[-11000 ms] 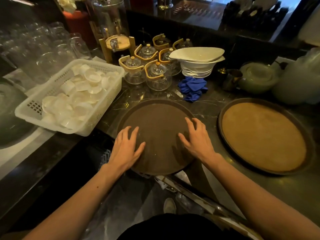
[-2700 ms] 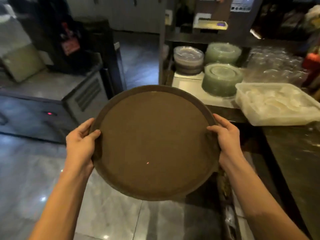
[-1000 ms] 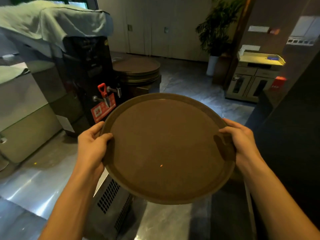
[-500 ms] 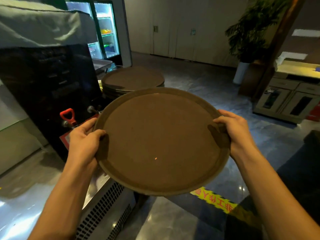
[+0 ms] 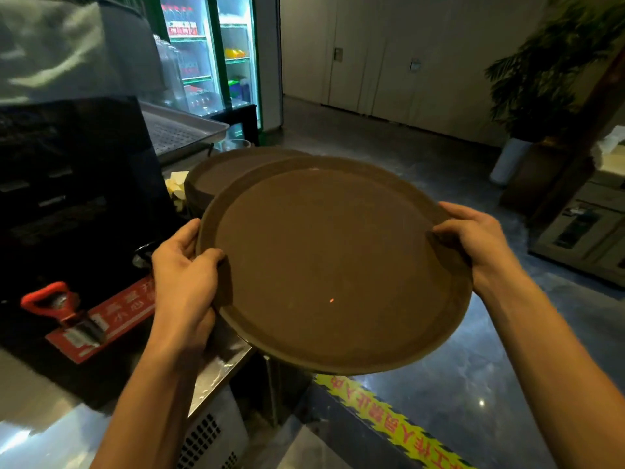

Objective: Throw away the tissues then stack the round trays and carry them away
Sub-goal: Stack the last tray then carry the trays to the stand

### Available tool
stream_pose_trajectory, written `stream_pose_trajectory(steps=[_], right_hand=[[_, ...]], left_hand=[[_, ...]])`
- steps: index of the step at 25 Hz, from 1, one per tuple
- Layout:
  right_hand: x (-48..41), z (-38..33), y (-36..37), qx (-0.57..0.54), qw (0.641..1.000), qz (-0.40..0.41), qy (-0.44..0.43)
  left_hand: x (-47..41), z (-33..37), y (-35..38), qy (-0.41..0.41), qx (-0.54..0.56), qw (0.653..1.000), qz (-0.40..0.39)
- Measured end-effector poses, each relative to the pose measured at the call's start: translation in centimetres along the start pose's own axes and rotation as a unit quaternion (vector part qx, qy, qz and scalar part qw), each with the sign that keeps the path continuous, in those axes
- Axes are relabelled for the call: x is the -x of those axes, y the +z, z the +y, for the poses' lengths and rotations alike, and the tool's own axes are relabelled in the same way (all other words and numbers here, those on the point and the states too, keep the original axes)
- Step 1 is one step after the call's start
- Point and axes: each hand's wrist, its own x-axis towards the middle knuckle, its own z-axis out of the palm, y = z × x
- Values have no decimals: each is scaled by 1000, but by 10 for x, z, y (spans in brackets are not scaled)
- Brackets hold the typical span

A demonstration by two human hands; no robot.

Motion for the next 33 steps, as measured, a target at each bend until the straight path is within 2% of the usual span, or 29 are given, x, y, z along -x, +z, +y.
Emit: stream_pose_trajectory(steps=[6, 11, 20, 28, 33], right_hand=[[-88, -27, 55, 25, 999, -39, 0], [-158, -38, 104, 47, 992, -118, 3], [-273, -35, 176, 96, 963, -253, 1], [-311, -24, 206, 146, 938, -315, -22], [-312, -21, 211, 158, 931, -327, -37]], left_hand=[[-81, 1, 30, 25, -12, 999, 38], [-137, -11, 45, 32, -64, 995, 70], [-183, -23, 90, -16, -126, 968, 218], [-190, -38, 105, -49, -199, 938, 278], [-190, -33, 107, -58, -208, 936, 278]])
